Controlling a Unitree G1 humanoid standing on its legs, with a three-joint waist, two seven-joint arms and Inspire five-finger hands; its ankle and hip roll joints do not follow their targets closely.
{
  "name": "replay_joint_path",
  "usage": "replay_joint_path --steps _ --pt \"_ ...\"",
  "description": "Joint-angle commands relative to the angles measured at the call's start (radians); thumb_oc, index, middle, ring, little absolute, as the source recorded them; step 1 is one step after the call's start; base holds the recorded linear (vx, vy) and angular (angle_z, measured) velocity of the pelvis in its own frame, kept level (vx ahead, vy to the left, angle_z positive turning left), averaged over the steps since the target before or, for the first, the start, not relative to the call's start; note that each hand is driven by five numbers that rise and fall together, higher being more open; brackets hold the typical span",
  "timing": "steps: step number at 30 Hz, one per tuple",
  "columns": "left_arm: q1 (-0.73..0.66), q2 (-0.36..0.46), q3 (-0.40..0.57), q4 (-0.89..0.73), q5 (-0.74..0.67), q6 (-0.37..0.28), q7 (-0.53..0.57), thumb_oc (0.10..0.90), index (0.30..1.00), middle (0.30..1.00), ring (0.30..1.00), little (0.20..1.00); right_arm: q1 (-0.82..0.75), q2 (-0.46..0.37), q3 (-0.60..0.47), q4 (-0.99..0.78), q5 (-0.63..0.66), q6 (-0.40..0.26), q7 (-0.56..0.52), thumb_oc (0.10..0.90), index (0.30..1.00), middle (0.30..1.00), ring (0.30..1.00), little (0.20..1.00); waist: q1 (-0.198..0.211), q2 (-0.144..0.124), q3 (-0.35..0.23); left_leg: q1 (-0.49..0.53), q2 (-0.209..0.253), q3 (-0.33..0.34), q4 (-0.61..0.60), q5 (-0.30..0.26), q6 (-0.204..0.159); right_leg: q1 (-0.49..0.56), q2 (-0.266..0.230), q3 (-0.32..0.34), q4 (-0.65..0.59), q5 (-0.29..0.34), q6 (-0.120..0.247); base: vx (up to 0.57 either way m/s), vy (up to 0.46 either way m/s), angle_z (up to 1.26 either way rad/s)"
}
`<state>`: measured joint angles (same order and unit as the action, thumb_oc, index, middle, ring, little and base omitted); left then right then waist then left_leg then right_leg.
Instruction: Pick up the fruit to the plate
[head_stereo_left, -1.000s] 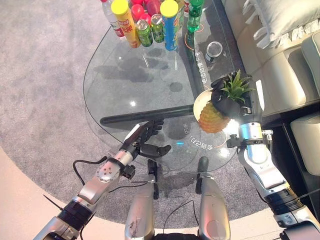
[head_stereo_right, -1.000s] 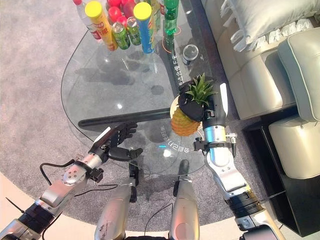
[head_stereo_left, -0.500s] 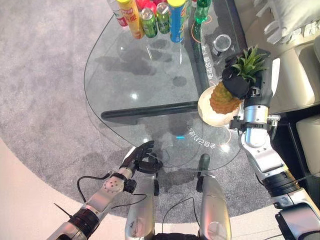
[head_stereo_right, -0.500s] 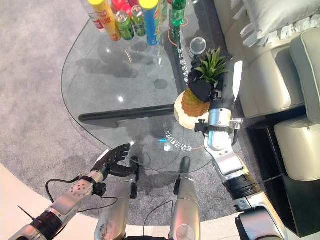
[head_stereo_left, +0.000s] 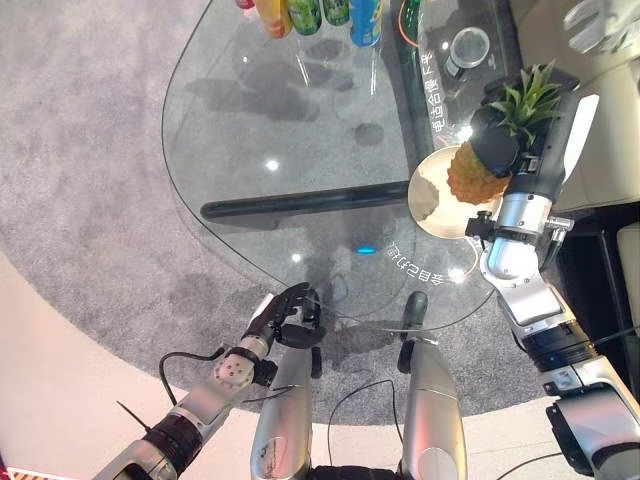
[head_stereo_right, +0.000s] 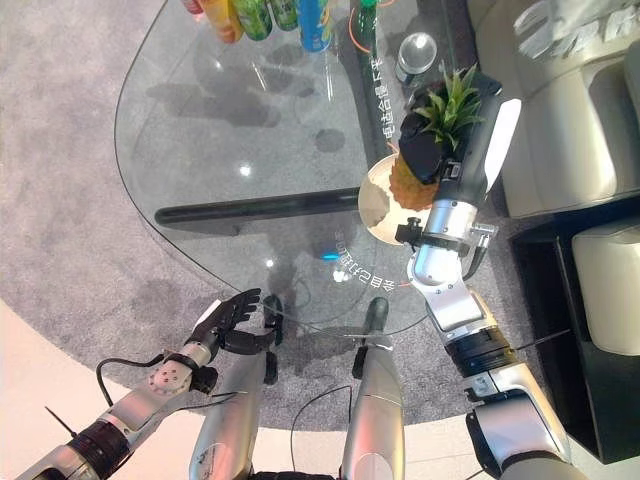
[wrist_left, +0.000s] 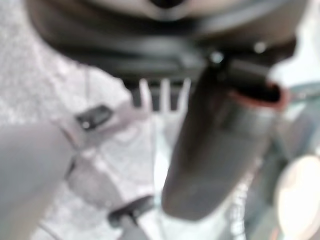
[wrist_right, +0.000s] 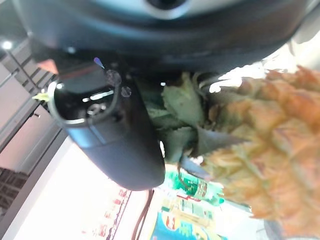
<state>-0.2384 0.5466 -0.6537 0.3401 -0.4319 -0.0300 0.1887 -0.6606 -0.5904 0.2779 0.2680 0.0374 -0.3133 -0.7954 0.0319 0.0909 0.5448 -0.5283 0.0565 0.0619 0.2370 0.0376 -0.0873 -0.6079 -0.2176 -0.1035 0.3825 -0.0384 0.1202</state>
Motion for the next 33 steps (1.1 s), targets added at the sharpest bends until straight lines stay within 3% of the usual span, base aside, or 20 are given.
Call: replay_joint_path --steps 1,25,33 --pt "0.039 -0.019 -0.015 -0.084 0.011 -0.056 0.024 0.800 0.900 0.900 0.900 0.900 -0.141 -0.072 -0.027 -0.048 -0.092 -0.131 -0.084 0.100 0.300 0.300 0.300 0.200 -0.017 0.017 -0.025 -0.062 -0.139 0.067 0.130 -0.124 0.058 0.013 0.123 -0.069 -0.048 -0.003 -0.027 0.03 0.029 0.01" --pt "-0.014 -0.039 -0.101 -0.120 -0.028 -0.029 0.079 0.800 0.900 0.900 0.900 0.900 -0.231 -0.062 0.028 0.152 -0.111 -0.238 -0.117 0.100 0.300 0.300 0.300 0.200 0.005 0.070 -0.025 -0.185 -0.155 0.052 0.104 -0.084 0.055 -0.124 0.110 -0.088 -0.055 0.028 -0.026 0.00 0.002 0.01" --pt "-0.022 -0.045 -0.116 -0.117 -0.041 -0.032 0.085 0.800 0.900 0.900 0.900 0.900 -0.249 -0.054 0.027 0.169 -0.146 -0.240 -0.154 0.100 0.300 0.300 0.300 0.200 0.008 0.077 -0.025 -0.208 -0.157 0.051 0.103 -0.080 0.056 -0.152 0.106 -0.090 -0.046 0.031 -0.024 0.00 0.005 0.02"
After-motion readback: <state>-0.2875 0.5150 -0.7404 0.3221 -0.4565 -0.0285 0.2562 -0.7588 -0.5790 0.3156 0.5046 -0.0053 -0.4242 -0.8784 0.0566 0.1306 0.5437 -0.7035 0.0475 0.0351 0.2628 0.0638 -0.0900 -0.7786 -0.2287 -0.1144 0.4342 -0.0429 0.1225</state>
